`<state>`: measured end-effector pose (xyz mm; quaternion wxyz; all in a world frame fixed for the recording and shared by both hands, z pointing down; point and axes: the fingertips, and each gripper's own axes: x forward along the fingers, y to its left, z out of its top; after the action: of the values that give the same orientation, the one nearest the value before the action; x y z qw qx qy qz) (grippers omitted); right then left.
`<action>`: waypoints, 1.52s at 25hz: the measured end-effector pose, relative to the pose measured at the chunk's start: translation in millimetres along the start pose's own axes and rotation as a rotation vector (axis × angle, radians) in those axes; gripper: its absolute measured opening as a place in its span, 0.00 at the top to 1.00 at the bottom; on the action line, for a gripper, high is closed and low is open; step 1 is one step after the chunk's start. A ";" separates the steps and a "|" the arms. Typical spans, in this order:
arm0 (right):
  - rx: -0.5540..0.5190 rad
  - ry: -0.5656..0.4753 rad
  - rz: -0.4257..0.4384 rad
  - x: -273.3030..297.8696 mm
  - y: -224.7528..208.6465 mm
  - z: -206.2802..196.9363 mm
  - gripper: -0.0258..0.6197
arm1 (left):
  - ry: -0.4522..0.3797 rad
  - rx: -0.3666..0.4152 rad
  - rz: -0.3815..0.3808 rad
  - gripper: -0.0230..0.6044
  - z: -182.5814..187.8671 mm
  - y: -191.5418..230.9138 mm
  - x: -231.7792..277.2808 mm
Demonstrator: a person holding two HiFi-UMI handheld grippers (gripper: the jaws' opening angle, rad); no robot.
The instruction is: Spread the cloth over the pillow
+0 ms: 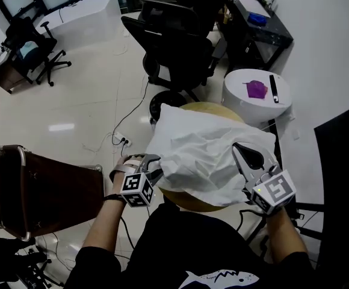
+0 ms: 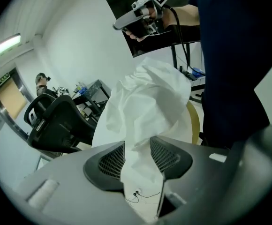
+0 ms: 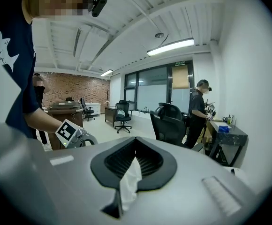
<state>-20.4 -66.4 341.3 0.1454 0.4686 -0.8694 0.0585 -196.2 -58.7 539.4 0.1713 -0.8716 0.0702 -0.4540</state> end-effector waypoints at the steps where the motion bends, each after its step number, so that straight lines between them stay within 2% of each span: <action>1: -0.007 0.012 0.003 10.6 -1.0 0.6 0.95 | -0.016 0.017 -0.016 0.71 3.2 0.5 -0.1; 6: -0.068 0.097 0.013 64.8 -8.8 -1.5 0.95 | -0.100 0.101 -0.107 0.73 14.0 -4.9 -6.6; 9: -0.082 0.114 0.048 94.9 -14.8 -0.3 0.95 | -0.126 0.127 -0.142 0.83 16.4 -7.0 -9.9; 12: -0.106 0.141 0.105 117.1 -17.1 -0.8 0.95 | -0.138 0.126 -0.115 0.96 21.8 -5.2 -14.5; 16: -0.172 0.200 0.219 145.1 -13.0 -5.3 0.95 | -0.164 0.112 -0.044 0.96 32.6 -3.5 -34.8; 22: -0.253 0.317 0.427 175.7 -8.1 -25.4 0.93 | -0.167 0.026 0.031 0.96 58.4 -24.3 -78.3; 27: -0.337 0.433 0.626 194.4 20.3 -58.3 0.80 | -0.146 -0.064 0.049 0.96 63.0 -57.0 -91.9; 30: -0.414 0.535 0.725 199.9 34.7 -87.1 0.77 | -0.138 -0.133 0.066 0.96 64.0 -73.2 -96.3; 35: -0.461 0.678 0.817 211.8 47.1 -126.8 0.73 | -0.104 -0.213 0.070 0.96 54.7 -94.3 -89.9; 38: -0.457 0.751 0.836 217.4 51.9 -146.5 0.69 | -0.094 -0.236 0.059 0.96 49.0 -104.1 -85.4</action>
<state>-147.4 -176.2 549.4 0.5039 -0.0082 -0.8597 0.0837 -209.1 73.4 485.7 0.0841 -0.9035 0.1407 -0.3960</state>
